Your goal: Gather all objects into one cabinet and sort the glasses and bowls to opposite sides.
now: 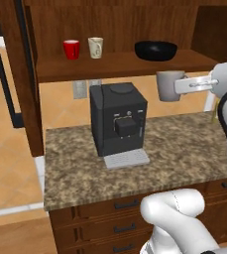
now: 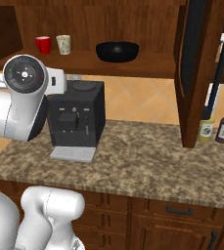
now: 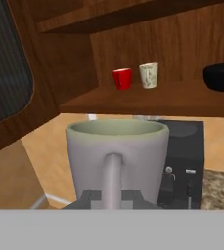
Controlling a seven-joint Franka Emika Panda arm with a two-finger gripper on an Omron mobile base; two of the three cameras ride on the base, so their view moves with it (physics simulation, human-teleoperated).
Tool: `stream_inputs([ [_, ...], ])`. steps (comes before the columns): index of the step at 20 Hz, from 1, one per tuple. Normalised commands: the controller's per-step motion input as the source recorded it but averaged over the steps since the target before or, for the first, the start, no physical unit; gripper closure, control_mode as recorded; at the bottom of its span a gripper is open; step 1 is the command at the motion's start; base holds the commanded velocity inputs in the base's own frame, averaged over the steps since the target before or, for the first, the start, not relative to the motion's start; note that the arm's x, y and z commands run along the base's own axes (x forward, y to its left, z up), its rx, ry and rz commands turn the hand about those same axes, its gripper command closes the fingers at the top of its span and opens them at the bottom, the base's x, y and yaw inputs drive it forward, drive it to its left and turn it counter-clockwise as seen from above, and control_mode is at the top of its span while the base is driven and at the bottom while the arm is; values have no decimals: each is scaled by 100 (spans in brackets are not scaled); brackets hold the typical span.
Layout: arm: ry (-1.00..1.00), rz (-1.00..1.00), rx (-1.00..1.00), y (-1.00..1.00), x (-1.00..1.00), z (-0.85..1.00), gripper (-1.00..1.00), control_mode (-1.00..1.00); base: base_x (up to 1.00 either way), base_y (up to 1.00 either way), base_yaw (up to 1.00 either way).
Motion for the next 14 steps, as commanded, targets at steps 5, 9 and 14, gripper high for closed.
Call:
stream_inputs([
  [5, 0, 8, -7, 41, -3, 46, 100, -100, 0, 0, 0],
  [9, 0, 1, -5, 13, 0, 34, 100, -100, 0, 0, 0],
  [14, -2, 0, -5, 1, 14, 12, 100, -100, 0, 0, 0],
])
